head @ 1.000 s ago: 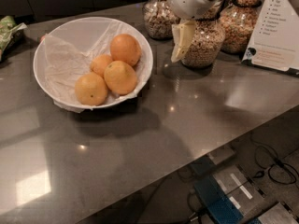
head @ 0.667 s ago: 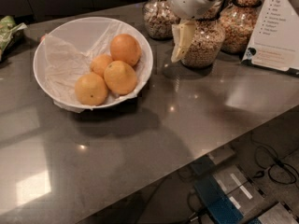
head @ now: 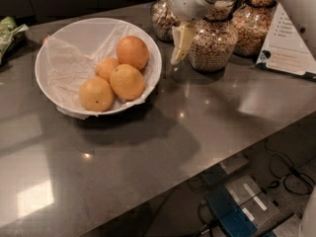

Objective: Pick orange from white bowl

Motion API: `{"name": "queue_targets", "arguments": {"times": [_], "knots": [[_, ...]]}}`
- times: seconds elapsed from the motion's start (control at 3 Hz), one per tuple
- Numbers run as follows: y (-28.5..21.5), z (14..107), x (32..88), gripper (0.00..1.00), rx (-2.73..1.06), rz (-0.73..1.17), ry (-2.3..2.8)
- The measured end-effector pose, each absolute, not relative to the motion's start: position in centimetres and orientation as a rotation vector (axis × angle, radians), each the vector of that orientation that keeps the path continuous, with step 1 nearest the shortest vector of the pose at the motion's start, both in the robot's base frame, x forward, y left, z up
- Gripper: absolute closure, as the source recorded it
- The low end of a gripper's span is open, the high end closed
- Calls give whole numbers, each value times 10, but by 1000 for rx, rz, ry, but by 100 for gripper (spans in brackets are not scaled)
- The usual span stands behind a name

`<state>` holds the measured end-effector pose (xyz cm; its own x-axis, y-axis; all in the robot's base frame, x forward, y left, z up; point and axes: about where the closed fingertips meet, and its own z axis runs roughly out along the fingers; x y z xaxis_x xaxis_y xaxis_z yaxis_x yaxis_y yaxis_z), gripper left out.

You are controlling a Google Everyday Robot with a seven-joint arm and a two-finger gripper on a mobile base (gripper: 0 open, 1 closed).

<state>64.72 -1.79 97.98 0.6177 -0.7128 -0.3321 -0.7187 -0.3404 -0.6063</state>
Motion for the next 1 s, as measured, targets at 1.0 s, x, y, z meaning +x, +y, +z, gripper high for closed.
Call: {"name": "queue_targets", "arguments": {"times": [1.0], "knots": [[48,981,635,0,-2092,250,1022]]}}
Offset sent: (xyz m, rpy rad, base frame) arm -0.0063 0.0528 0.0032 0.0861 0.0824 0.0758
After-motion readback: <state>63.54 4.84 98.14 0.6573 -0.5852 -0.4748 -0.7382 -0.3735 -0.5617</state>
